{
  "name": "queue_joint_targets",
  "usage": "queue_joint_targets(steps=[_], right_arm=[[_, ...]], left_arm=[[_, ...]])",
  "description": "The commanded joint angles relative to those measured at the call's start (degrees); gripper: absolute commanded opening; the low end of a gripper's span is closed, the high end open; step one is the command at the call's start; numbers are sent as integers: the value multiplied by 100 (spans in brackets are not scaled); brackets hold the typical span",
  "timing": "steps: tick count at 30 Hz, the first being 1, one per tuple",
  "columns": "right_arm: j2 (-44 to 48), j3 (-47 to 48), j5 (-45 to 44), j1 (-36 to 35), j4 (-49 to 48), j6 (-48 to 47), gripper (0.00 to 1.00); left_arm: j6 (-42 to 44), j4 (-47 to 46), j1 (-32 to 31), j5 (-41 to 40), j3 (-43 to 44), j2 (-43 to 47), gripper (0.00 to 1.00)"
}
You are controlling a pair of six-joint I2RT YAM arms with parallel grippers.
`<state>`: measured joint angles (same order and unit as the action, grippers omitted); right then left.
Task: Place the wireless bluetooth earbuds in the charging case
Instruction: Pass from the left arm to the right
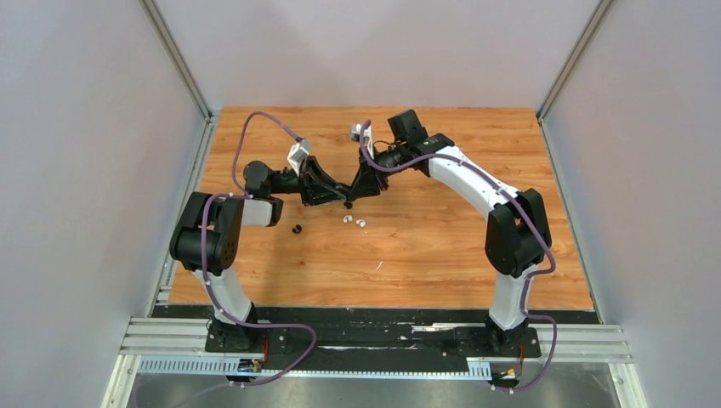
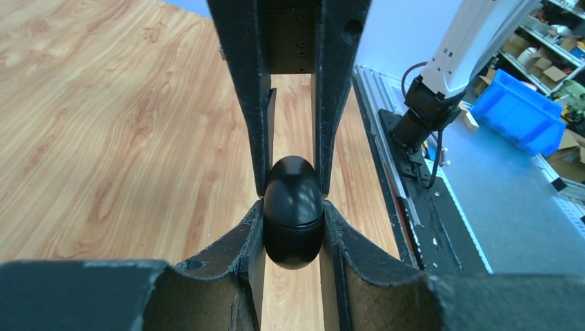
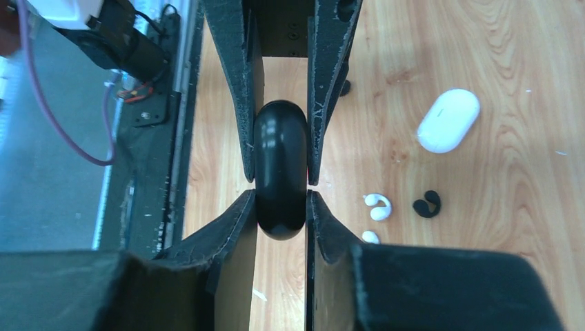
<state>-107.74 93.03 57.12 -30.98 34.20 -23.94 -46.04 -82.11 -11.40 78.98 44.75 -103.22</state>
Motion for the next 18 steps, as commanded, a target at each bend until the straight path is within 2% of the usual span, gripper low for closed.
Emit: queue_joint_targets(steps=[1, 9, 17, 18], right_arm=[[-228, 505, 988, 361, -88, 599, 11], [-526, 560, 2074, 470, 43, 1118, 12], [-960, 752, 2864, 541, 40, 1854, 1], [-959, 733, 2847, 538, 40, 1853, 0]], left_arm=[[512, -474, -3, 308, -179, 313, 0], [836, -478, -3, 357, -312, 417, 0], [1102, -469, -4, 342, -430, 493, 0], [1136, -466, -3, 317, -440, 499, 3]])
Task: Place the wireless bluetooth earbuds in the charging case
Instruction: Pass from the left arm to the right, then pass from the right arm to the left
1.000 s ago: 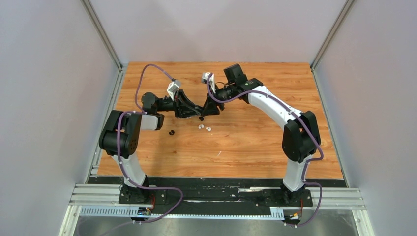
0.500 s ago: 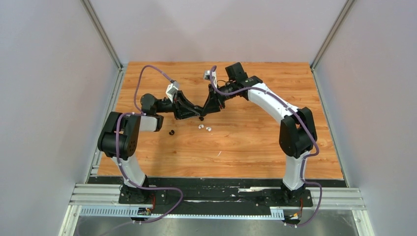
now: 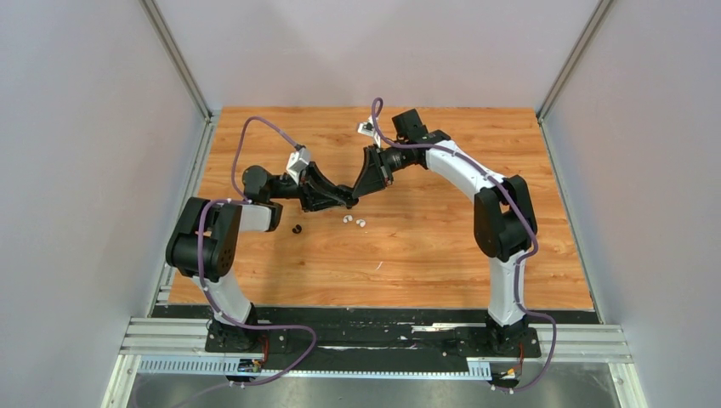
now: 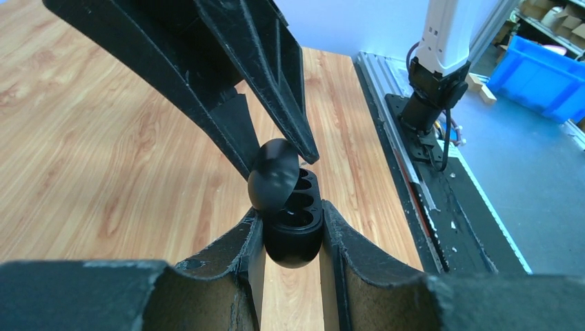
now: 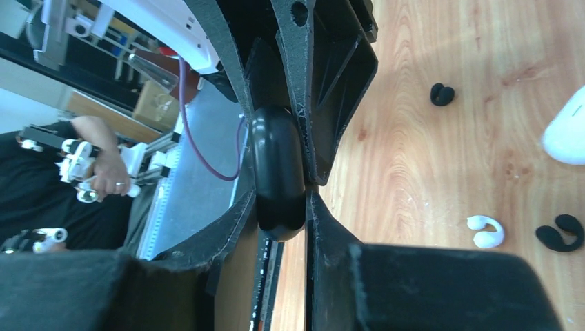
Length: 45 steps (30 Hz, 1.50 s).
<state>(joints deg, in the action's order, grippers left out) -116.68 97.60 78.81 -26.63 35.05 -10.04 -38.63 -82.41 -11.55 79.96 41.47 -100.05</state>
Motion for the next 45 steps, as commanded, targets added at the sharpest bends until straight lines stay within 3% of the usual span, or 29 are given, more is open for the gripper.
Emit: queue_joint_targets(steps=[1, 4, 8, 10, 12, 13, 17, 20, 26, 28, 29, 30, 31, 32, 33, 38, 42, 45], right_arm=[[-61, 250, 643, 105, -57, 425, 0], [-6, 203, 363, 101, -59, 377, 0], [112, 125, -37, 105, -62, 243, 0], [179, 83, -268, 107, -67, 153, 0], [245, 31, -492, 113, -64, 58, 0], [278, 10, -571, 114, -68, 9, 0], [319, -13, -818, 117, -50, -127, 0], [292, 14, -942, 114, -54, -34, 0], [294, 42, -793, 114, -28, 492, 0], [325, 55, -821, 114, 56, 491, 0], [329, 71, -860, 114, 97, 468, 0], [338, 96, -915, 119, 133, 454, 0], [339, 124, -1004, 127, 162, 455, 0], [343, 165, -1093, 136, 173, 470, 0], [340, 216, -1203, 145, 177, 511, 0], [399, 517, -1875, 205, 170, 484, 0], [317, 849, -2250, 300, 218, 136, 0], [-35, 1570, -2340, 359, 1058, -650, 0]], left_arm=[[424, -430, 12, 193, -146, 195, 15], [548, -301, 48, -65, -201, 298, 51], [828, 207, 136, -357, -178, 676, 75], [1362, 1342, 200, -467, -97, 1085, 81], [1167, 1271, 341, -374, 78, 1218, 85], [581, 1065, 414, -319, 132, 1213, 86], [676, 1526, 845, -142, 645, 1434, 87], [799, 1865, 891, -186, 1122, 1360, 81], [2100, 2875, 804, -352, 1905, 979, 72], [2940, 4078, 805, -619, 2627, 729, 71], [3397, 5739, 780, -1046, 3382, 549, 71], [4889, 6814, 739, -1388, 3898, 434, 71], [5695, 8805, 548, -2277, 4834, 172, 71], [6967, 9433, 438, -2619, 5182, 70, 71], [7291, 9954, 319, -2991, 5528, -20, 71], [7093, 10161, 276, -3087, 5488, 365, 72], [7865, 10969, 276, -2880, 5185, 693, 69], [8601, 11395, 276, -2793, 5138, 709, 69]])
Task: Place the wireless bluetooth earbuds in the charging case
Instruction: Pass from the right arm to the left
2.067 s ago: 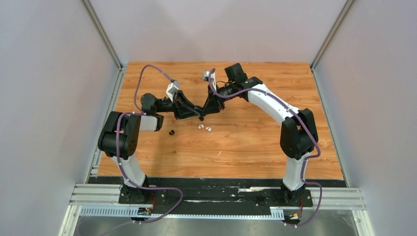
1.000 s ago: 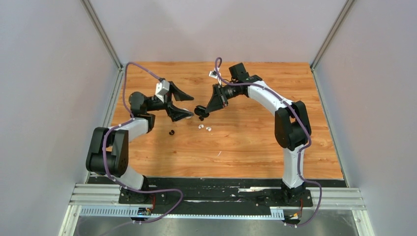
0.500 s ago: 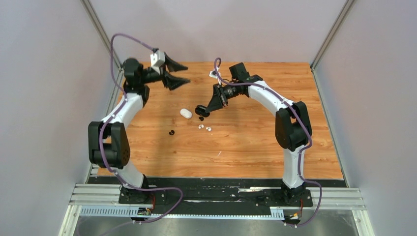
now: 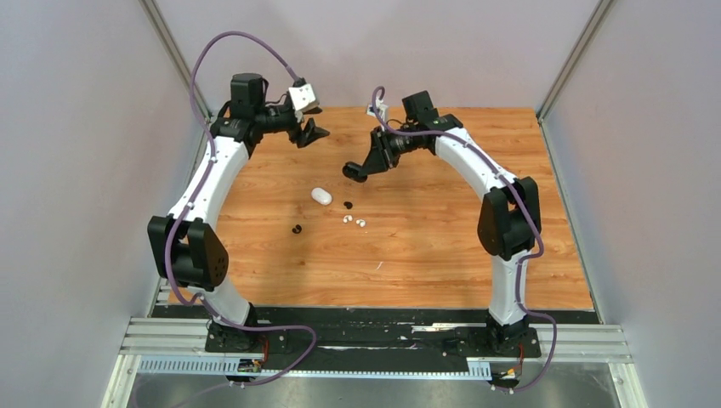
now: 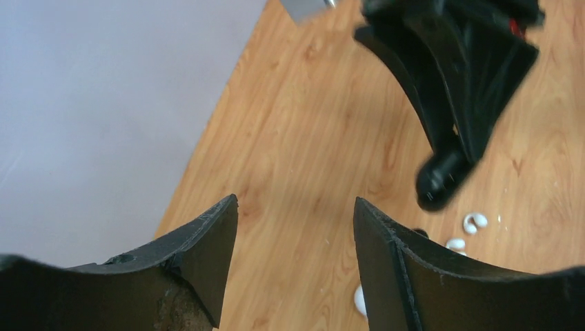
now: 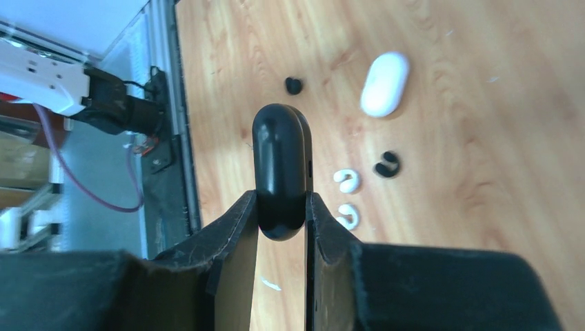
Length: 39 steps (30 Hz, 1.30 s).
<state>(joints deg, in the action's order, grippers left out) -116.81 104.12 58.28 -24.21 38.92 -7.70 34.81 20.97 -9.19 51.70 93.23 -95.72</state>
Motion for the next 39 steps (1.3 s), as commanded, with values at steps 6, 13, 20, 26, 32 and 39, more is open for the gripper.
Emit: queue_joint_targets(steps=[6, 13, 20, 26, 32, 39], right_arm=[[-841, 2312, 249, 187, 2320, -1649, 0], [-813, 2503, 735, 179, 2237, -1580, 0], [-762, 2653, 621, 70, 2467, -2121, 0], [-948, 3081, 776, 111, 2478, -1926, 0], [-909, 3170, 731, 153, 2441, -2071, 0], [-700, 2941, 570, 28, 2518, -2275, 0]], left_arm=[[475, 1146, 45, 1060, 965, -202, 54], [1661, 1417, -298, 1039, 382, 433, 62], [2872, 2420, -945, 148, 467, 485, 54], [3314, 2333, -1312, -582, -37, 817, 51], [3546, 2149, -1383, -1113, -134, 707, 50], [3553, 1908, -1384, -1120, -107, 724, 52]])
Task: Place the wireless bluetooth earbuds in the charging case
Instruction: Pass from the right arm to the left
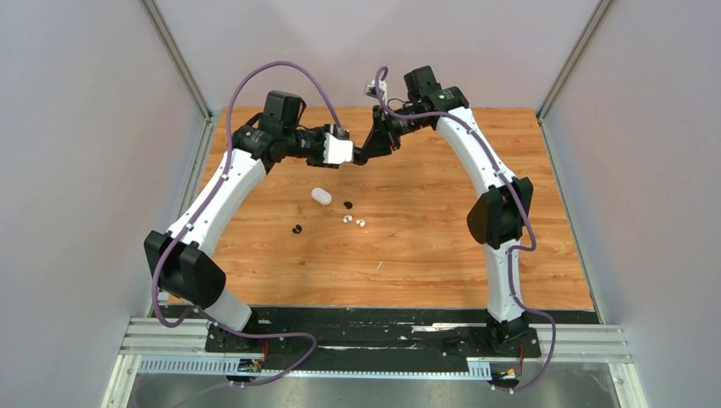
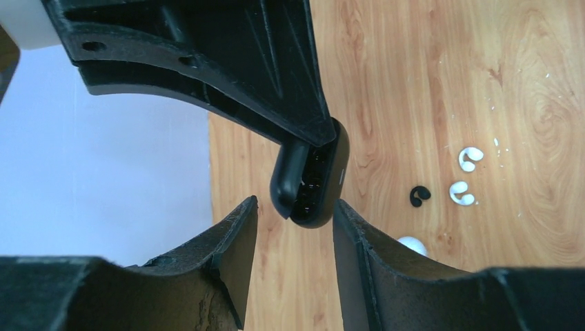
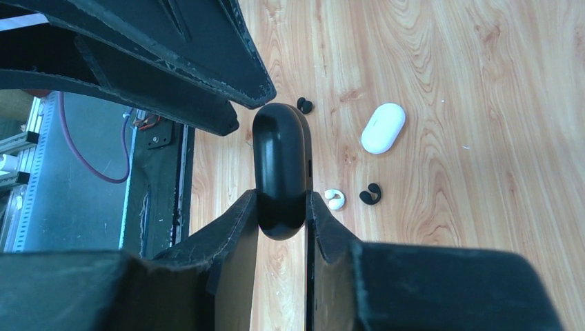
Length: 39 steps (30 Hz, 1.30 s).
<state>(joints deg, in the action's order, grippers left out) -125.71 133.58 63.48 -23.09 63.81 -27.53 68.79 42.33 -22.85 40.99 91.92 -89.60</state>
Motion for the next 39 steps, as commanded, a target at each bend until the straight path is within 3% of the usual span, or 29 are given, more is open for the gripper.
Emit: queue_joint_targets(steps=[1, 9, 28, 33, 37, 39], right_arm=[[222, -18, 19, -104, 34, -312, 0], [226, 129, -64, -172, 34, -448, 0], [509, 3, -378, -363, 52, -811, 0], [561, -18, -516, -365, 20, -867, 1], [596, -46, -698, -369, -92, -810, 10], [596, -15, -782, -364, -196, -594, 20]], left_arm=[[214, -200, -18, -35, 27, 115, 52], [284, 45, -54, 154, 92, 3, 51], [745, 185, -184, -239, 119, -222, 36], [750, 195, -212, -302, 129, -237, 21], [590, 93, -249, -355, 30, -187, 9], [418, -76, -267, -403, -82, -121, 3]])
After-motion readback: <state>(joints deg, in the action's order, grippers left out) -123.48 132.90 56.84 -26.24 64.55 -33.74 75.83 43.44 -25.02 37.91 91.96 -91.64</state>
